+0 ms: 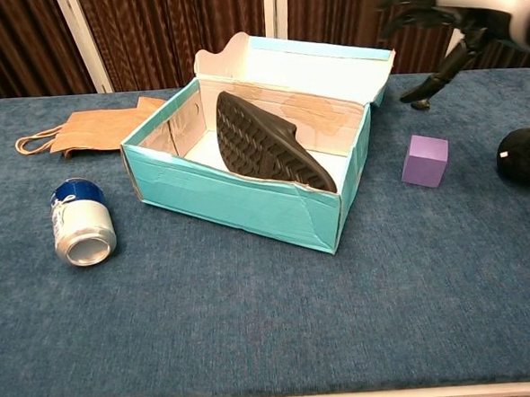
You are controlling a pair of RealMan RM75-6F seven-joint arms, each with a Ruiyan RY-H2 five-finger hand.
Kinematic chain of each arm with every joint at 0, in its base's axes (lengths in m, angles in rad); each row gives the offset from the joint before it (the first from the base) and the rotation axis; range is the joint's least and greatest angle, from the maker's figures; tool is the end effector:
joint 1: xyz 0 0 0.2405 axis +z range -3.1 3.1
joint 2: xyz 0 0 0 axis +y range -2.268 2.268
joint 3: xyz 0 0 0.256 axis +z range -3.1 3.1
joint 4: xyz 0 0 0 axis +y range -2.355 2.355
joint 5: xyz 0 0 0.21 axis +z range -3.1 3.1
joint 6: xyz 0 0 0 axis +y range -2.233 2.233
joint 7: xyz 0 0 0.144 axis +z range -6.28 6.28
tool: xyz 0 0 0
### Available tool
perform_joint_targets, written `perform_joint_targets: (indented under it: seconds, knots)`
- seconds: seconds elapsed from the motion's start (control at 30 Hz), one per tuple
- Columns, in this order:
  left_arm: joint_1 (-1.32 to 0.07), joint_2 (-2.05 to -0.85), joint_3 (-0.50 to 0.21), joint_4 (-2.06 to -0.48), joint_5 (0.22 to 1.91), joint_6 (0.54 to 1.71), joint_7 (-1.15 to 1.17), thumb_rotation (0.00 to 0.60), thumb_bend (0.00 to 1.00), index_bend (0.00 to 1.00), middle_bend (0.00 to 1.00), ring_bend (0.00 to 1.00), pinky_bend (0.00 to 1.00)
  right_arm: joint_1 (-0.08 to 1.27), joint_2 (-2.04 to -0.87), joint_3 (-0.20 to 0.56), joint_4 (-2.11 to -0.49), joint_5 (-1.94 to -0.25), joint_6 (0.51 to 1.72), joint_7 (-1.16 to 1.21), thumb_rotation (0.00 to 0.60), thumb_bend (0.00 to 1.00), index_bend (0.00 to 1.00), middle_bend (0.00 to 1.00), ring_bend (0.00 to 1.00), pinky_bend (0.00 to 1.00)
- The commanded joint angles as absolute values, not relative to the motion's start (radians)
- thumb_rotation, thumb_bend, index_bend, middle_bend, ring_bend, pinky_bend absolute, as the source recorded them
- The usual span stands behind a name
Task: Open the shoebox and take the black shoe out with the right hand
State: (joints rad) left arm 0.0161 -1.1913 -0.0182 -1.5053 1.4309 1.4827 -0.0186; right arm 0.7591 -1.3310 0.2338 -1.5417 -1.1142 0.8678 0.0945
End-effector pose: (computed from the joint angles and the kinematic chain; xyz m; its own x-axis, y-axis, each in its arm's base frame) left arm -0.3530 0.1404 0.1454 0.4004 0.0728 0.9134 0.9000 0.1564 -0.4070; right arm -0.1532 -0.3739 0.0521 0.1426 -0.3377 0.9304 -0.9626 -0.2662 0.0510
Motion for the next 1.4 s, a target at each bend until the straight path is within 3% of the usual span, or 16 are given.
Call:
perform_joint_targets:
  seconds: [0.03, 0.33, 0.93, 1.03, 1.17, 1.23, 1.4]
  knots:
    - [0.020, -1.193, -0.016, -1.502, 1.429, 1.486, -0.024, 0.600, 0.00, 0.17, 0.09, 0.01, 0.05, 0.843, -1.341, 0.218, -1.540, -1.168, 0.819, -0.050, 0.600, 0.03, 0.05, 0.16, 0.00, 0.00]
    - [0.039, -1.204, -0.013, -1.475, 1.414, 1.493, -0.052, 0.600, 0.00, 0.17, 0.09, 0.01, 0.05, 1.002, -1.514, 0.190, -1.322, -1.184, 0.742, -0.332, 0.600, 0.04, 0.07, 0.13, 0.00, 0.00]
    - [0.051, -1.210, -0.011, -1.447, 1.403, 1.477, -0.098, 0.600, 0.00, 0.17, 0.09, 0.01, 0.05, 1.101, -1.739, 0.095, -0.983, -1.441, 0.776, -0.335, 0.600, 0.04, 0.07, 0.07, 0.00, 0.00]
    - [0.051, -1.208, -0.012, -1.448, 1.406, 1.478, -0.100, 0.600, 0.00, 0.17, 0.09, 0.01, 0.05, 1.114, -1.771, 0.062, -0.917, -1.517, 0.809, -0.310, 0.600, 0.14, 0.21, 0.12, 0.00, 0.00]
    - [0.053, -1.207, -0.011, -1.450, 1.409, 1.479, -0.105, 0.600, 0.00, 0.17, 0.09, 0.01, 0.05, 1.126, -1.814, 0.021, -0.814, -1.602, 0.864, -0.226, 0.600, 0.38, 0.57, 0.32, 0.04, 0.00]
    - [0.054, -1.206, -0.010, -1.451, 1.408, 1.478, -0.106, 0.600, 0.00, 0.17, 0.09, 0.01, 0.05, 1.130, -1.836, 0.003, -0.752, -1.643, 0.903, -0.172, 0.600, 0.45, 0.69, 0.40, 0.10, 0.00]
    - [0.055, -1.205, -0.011, -1.454, 1.407, 1.478, -0.106, 0.600, 0.00, 0.17, 0.09, 0.01, 0.05, 1.132, -1.878, -0.015, -0.633, -1.695, 0.995, -0.054, 0.600, 0.51, 0.80, 0.49, 0.17, 0.00]
